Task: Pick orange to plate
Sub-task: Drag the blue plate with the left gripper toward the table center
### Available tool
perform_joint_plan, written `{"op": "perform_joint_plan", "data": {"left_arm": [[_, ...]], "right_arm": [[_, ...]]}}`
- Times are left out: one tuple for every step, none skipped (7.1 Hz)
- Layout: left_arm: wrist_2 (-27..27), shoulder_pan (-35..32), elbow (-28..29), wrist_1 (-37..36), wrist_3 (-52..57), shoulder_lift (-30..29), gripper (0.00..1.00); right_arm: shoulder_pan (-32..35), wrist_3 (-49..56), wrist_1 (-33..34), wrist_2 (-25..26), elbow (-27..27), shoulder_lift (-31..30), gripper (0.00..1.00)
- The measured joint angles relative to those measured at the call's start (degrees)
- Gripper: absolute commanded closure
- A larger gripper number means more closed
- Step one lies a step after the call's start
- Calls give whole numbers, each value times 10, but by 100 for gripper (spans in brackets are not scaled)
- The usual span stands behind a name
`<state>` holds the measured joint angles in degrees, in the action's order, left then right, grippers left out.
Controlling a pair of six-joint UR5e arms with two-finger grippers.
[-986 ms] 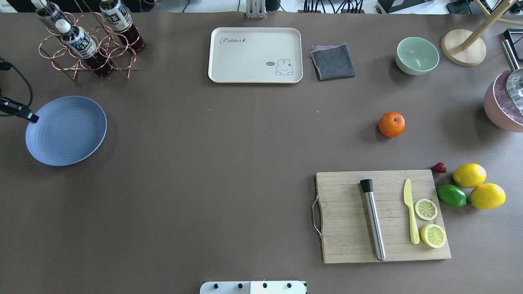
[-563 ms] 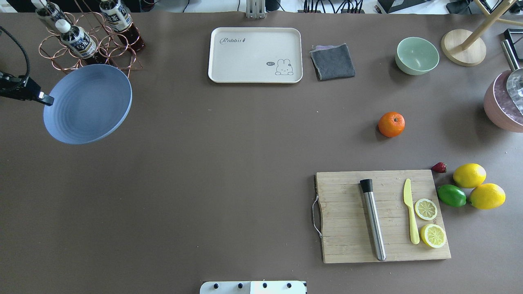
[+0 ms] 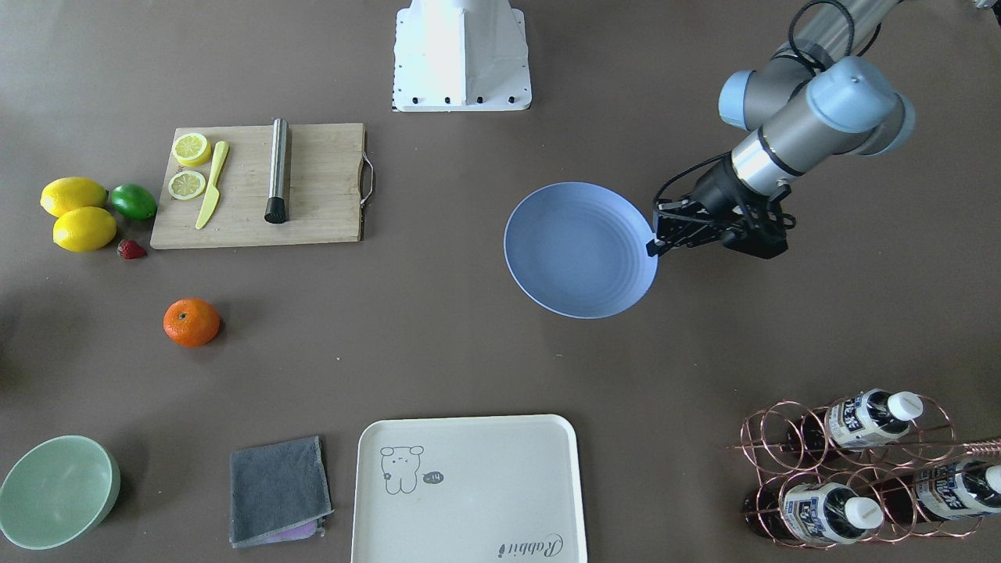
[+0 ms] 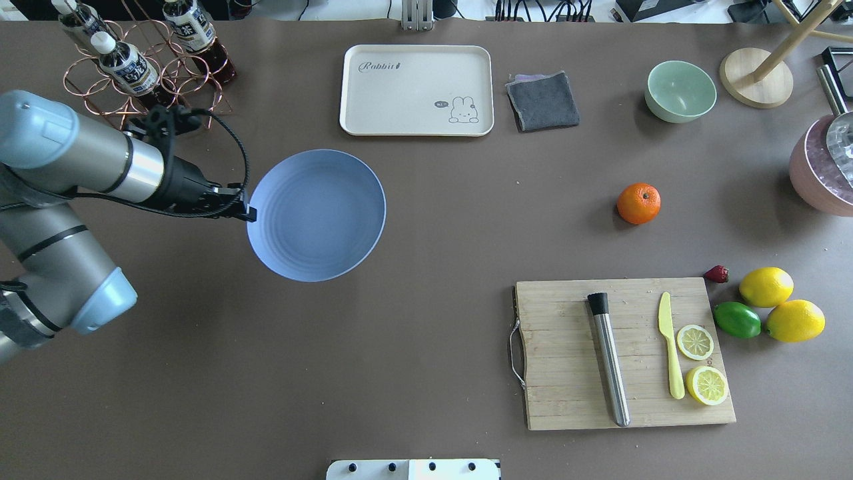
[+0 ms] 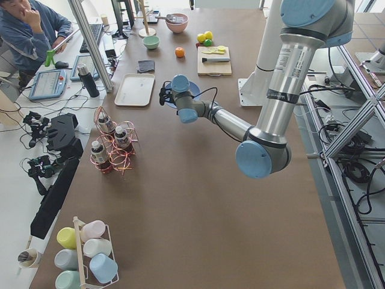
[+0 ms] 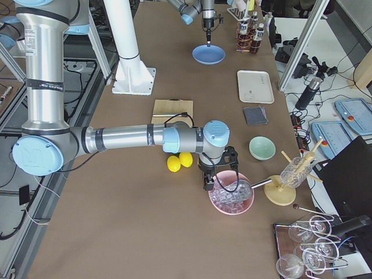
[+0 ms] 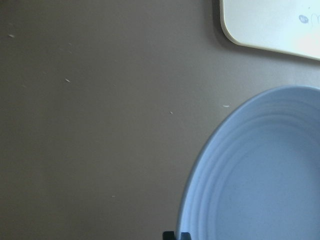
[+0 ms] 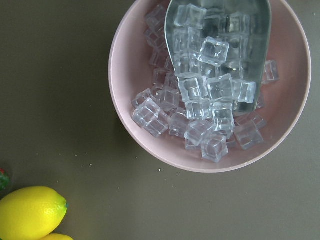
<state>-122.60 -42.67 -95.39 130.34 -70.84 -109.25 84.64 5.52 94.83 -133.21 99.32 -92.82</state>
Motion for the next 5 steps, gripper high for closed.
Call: {"op": "perform_joint_plan", "data": {"left_arm": [[41, 37, 19, -33, -6, -42, 100], [68, 60, 47, -48, -9, -77, 100], [90, 74, 76, -54, -11, -109, 100], [103, 82, 97, -54, -11, -129, 100], [108, 85, 105, -55, -11, -138, 3]], "right_arm": [[0, 0, 0, 0, -1, 0, 0], [0, -1, 0, 0, -1, 0, 0], [0, 0, 0, 0, -1, 0, 0], [0, 0, 0, -1, 1, 0, 0], [0, 0, -1, 0, 2, 0, 0]]}}
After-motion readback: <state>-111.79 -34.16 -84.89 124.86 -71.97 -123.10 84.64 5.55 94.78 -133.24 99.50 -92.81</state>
